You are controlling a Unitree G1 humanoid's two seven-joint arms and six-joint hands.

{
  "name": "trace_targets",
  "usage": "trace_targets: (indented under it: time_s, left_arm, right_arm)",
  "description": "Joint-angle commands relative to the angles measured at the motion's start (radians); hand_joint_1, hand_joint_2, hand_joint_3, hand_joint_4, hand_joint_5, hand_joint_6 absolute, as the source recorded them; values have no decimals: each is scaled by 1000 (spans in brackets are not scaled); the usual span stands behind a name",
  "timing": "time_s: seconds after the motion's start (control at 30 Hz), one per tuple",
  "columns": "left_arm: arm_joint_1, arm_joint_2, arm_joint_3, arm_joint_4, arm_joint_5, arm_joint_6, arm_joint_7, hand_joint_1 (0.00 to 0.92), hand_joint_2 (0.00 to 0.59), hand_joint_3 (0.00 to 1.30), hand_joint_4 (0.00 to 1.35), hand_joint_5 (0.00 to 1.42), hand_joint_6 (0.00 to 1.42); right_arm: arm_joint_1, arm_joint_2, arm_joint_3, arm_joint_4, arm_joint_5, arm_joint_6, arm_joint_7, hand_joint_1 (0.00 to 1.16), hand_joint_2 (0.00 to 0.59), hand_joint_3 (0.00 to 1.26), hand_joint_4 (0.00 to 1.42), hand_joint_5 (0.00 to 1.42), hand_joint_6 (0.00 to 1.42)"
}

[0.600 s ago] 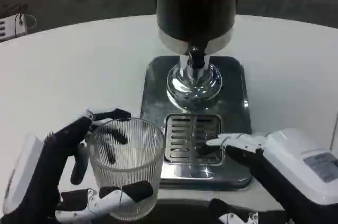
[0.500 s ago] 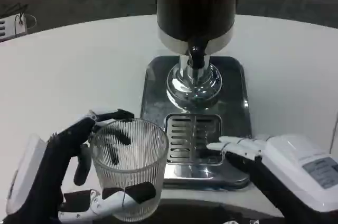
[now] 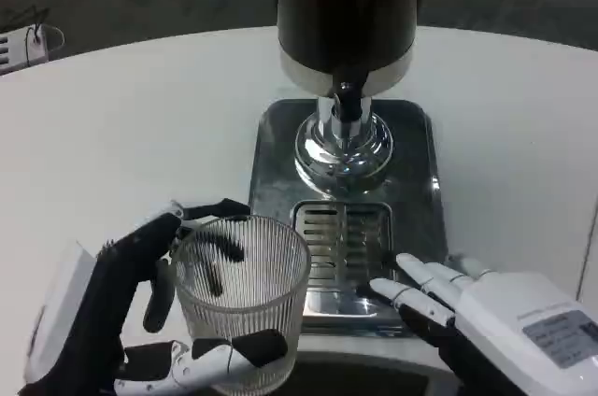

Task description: Grasp the cup under the faucet to collect the drink, then remove the cup.

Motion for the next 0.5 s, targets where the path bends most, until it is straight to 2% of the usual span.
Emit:
trace_targets:
  time_s: [0.03,0.5]
  left_arm:
    - [-5,-6,-3,1,9,-28,1,612,0,932,1057,1249,1370]
    - [-33,-26,-13,31,48,-15,14,612,0,932,1057,1249,1368]
  right_arm:
    - [14,20,-2,-14,-6,-5,16,640,387,148,12,86,33]
    - [14,53,-18,-8,-5,2,18,638,387,147,12,78,32]
